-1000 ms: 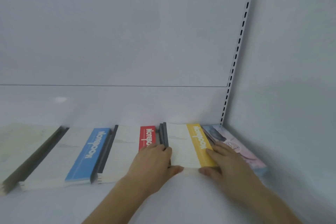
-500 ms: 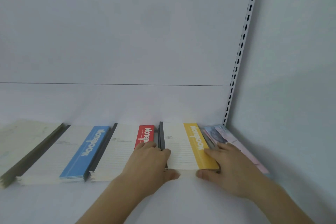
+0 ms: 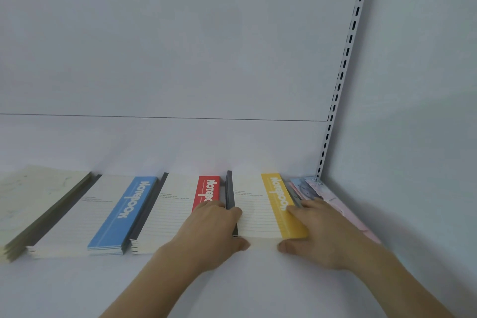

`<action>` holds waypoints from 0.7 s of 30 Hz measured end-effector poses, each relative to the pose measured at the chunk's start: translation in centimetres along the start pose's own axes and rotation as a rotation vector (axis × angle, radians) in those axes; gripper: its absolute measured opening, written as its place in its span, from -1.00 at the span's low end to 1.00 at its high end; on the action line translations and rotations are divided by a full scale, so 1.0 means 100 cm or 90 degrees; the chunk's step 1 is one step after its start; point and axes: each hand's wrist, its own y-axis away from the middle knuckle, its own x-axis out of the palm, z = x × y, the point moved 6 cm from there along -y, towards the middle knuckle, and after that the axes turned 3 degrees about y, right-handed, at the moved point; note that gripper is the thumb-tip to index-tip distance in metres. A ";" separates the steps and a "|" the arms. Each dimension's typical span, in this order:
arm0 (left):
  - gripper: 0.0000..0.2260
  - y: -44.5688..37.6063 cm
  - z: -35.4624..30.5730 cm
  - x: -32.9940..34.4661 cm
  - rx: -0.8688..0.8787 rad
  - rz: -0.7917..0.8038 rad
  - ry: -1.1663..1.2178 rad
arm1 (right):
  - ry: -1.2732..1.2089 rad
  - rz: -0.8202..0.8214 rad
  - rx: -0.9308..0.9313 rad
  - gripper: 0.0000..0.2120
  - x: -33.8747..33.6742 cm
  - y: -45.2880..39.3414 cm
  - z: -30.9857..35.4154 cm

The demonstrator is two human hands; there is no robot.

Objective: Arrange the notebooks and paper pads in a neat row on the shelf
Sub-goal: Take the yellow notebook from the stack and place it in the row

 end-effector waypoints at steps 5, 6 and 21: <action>-0.68 -0.001 -0.002 0.003 -0.028 0.031 0.040 | 0.005 0.015 0.002 -0.16 0.001 -0.004 0.000; -0.69 0.000 -0.002 0.003 -0.034 0.034 0.043 | 0.007 0.016 0.005 -0.15 0.002 -0.005 -0.001; -0.29 0.020 -0.001 -0.015 -0.040 -0.048 -0.015 | 0.044 -0.074 -0.039 -0.16 -0.018 0.008 0.013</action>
